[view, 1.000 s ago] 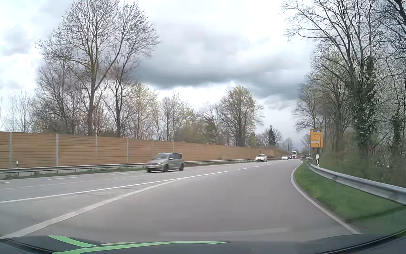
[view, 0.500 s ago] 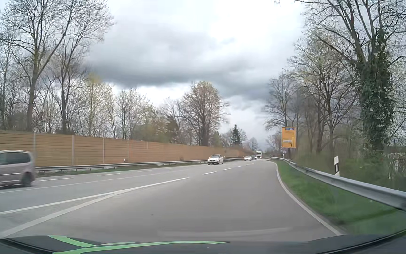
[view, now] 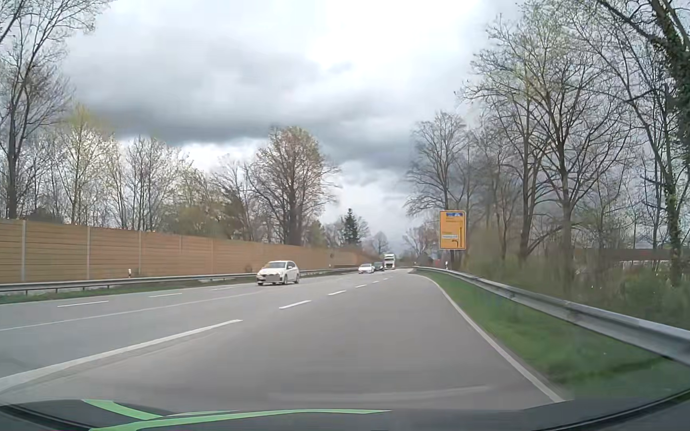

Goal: Follow the waypoints while adhering to traffic rules and regulations

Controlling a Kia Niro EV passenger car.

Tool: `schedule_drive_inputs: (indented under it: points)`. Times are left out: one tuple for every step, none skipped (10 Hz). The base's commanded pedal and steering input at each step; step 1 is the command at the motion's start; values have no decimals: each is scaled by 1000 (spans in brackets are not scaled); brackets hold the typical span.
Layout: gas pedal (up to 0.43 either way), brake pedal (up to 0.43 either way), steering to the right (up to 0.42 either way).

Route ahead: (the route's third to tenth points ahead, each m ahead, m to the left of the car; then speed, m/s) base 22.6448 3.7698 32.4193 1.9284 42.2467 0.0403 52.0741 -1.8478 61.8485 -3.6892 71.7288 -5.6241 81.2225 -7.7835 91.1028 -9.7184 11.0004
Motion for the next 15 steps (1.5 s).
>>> schedule_drive_inputs:
  points:
    - [118, 0, 59]
    - [98, 0, 53]
    - [98, 0, 48]
    - [98, 0, 43]
    - [118, 0, 39]
    - [150, 0, 31]
    - [157, 0, 23]
    - [177, 0, 15]
    - [197, 0, 10]
    - [209, 0, 4]
    - [220, 0, 1]
    - [240, 0, 0]
    - [248, 0, -1]
    - [248, 0, -1]
    - [248, 0, 0]
